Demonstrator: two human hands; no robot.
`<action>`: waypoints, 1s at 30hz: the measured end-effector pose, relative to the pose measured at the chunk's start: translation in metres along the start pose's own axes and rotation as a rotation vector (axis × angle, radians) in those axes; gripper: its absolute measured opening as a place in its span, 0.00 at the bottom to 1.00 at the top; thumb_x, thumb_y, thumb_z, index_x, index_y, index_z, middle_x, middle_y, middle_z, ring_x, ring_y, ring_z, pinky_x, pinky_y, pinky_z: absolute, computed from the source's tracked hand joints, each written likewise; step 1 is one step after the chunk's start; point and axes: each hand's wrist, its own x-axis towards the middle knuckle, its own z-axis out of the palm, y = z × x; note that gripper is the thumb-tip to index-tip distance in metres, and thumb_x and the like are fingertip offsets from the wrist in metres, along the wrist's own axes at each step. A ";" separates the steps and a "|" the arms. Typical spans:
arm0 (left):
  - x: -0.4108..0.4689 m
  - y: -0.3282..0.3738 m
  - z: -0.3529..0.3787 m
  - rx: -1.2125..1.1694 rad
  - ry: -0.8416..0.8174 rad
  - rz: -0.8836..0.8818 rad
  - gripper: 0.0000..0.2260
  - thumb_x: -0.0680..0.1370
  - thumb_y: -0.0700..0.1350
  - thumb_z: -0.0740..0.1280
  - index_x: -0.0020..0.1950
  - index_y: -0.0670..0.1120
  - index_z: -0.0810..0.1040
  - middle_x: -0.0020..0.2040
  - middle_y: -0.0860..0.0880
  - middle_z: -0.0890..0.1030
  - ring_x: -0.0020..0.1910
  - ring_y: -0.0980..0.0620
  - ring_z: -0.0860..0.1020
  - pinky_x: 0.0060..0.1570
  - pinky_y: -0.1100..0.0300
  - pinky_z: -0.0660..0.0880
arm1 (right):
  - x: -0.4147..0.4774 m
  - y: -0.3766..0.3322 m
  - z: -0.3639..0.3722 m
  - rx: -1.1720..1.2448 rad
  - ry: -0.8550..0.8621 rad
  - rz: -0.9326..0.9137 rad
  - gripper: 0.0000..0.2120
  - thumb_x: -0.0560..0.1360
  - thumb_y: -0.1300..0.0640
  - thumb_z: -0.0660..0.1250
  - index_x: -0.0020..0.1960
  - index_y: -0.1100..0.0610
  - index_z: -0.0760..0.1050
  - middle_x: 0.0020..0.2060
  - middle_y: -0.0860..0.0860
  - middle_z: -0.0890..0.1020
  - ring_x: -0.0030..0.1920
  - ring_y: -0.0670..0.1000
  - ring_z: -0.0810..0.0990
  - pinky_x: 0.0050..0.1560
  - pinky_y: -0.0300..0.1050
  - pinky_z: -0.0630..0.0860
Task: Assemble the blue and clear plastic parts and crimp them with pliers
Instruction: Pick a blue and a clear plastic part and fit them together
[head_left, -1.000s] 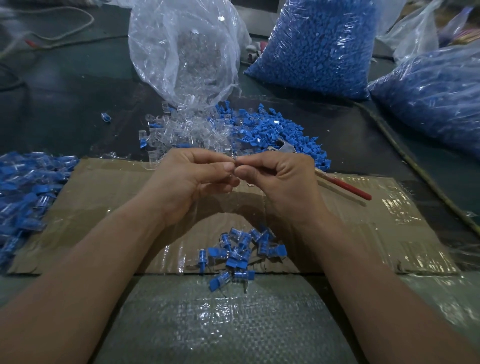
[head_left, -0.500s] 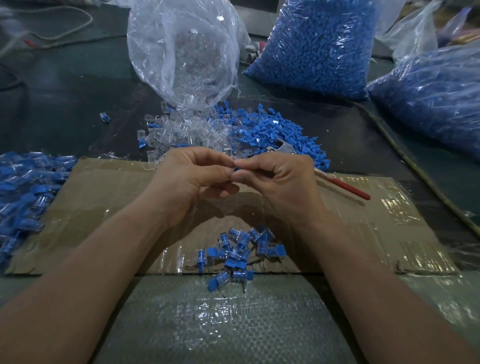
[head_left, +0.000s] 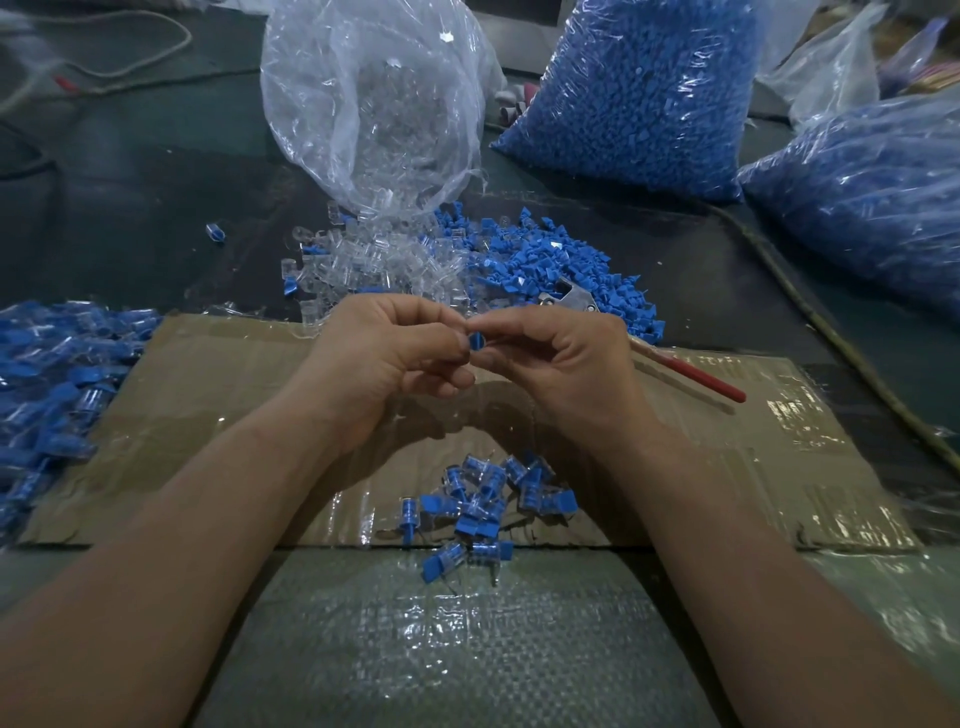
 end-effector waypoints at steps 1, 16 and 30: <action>0.000 0.000 0.000 -0.007 -0.006 -0.003 0.05 0.65 0.32 0.68 0.38 0.39 0.77 0.28 0.45 0.80 0.25 0.52 0.79 0.24 0.67 0.74 | 0.000 0.000 0.000 -0.004 0.010 -0.009 0.13 0.68 0.65 0.71 0.53 0.63 0.79 0.43 0.48 0.81 0.45 0.44 0.81 0.48 0.35 0.78; 0.000 0.001 0.000 -0.127 -0.058 -0.018 0.09 0.59 0.34 0.68 0.38 0.38 0.77 0.29 0.44 0.80 0.28 0.51 0.81 0.26 0.66 0.76 | 0.001 0.002 -0.002 -0.201 0.078 -0.131 0.11 0.68 0.65 0.70 0.51 0.64 0.80 0.43 0.56 0.84 0.43 0.47 0.82 0.47 0.39 0.78; 0.000 0.000 0.001 -0.015 -0.036 -0.023 0.09 0.59 0.36 0.68 0.38 0.38 0.76 0.28 0.44 0.80 0.25 0.52 0.79 0.25 0.66 0.76 | 0.000 -0.004 -0.001 -0.289 0.029 -0.160 0.11 0.68 0.64 0.71 0.50 0.63 0.81 0.42 0.55 0.84 0.42 0.48 0.81 0.48 0.38 0.76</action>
